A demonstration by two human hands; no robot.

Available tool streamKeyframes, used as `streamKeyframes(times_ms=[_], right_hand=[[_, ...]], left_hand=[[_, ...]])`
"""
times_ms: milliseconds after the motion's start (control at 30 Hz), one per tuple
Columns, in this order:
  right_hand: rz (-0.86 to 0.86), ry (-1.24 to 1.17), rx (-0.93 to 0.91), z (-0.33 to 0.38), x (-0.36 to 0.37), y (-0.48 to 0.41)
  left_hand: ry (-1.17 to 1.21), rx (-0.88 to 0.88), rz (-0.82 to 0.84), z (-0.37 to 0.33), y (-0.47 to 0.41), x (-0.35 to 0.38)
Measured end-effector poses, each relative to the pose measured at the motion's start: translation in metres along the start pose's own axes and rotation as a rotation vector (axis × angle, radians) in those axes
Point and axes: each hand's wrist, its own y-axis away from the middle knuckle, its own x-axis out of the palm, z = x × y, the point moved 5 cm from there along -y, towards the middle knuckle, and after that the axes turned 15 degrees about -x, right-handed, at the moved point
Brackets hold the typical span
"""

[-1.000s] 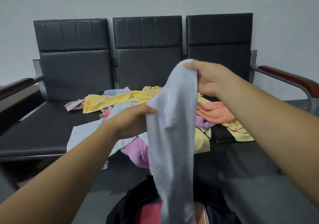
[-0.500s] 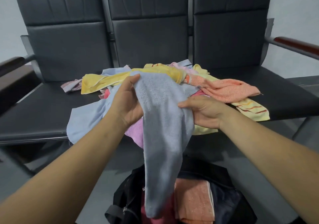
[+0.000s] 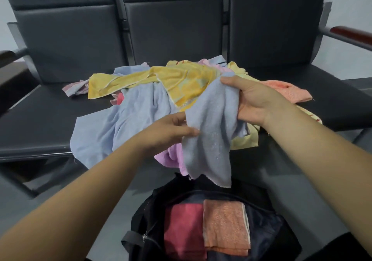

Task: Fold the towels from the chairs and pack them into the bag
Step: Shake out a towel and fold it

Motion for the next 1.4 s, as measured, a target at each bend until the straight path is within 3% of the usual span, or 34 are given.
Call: streamKeyframes(times_ms=[133, 233, 300, 400, 567, 667, 800, 867, 967, 1033, 1133, 1233, 1400], right_hand=[[0.053, -0.04, -0.017, 0.005, -0.009, -0.001], [0.261, 0.001, 0.087, -0.012, -0.008, 0.006], [0.389, 0.082, 0.187, -0.03, -0.009, 0.013], [0.436, 0.132, 0.167, -0.041, -0.008, 0.014], [0.253, -0.03, -0.002, -0.023, -0.007, 0.001], [0.179, -0.005, -0.085, -0.012, -0.008, -0.001], [0.165, 0.068, -0.109, -0.005, 0.0, 0.001], [0.129, -0.035, -0.118, -0.002, 0.002, 0.001], [0.193, -0.145, -0.11, 0.002, 0.004, 0.003], [0.256, 0.051, -0.043, -0.005, 0.001, 0.008], [0.296, 0.321, 0.004, -0.02, -0.005, 0.013], [0.235, 0.27, -0.061, -0.012, -0.008, 0.007], [0.157, 0.072, -0.132, -0.001, -0.023, -0.009]], left_hand=[[0.438, 0.021, 0.117, -0.014, 0.005, 0.012], [0.737, 0.01, 0.175, -0.021, 0.007, 0.011], [0.815, 0.006, 0.165, -0.025, 0.007, 0.006], [0.785, 0.014, 0.183, -0.03, 0.013, 0.007], [0.613, 0.134, 0.077, -0.033, 0.021, -0.011], [0.347, -0.018, -0.076, -0.025, 0.024, -0.021], [0.137, -0.167, -0.163, -0.012, 0.026, -0.027], [0.227, -0.149, -0.172, -0.013, 0.026, -0.026], [0.576, -0.106, -0.107, -0.022, 0.029, -0.018], [0.706, -0.086, -0.081, -0.028, 0.031, -0.016], [0.713, -0.025, -0.047, -0.034, 0.034, -0.014], [0.609, 0.064, -0.072, -0.037, 0.033, -0.019], [0.115, 0.09, -0.358, -0.036, 0.037, -0.042]])
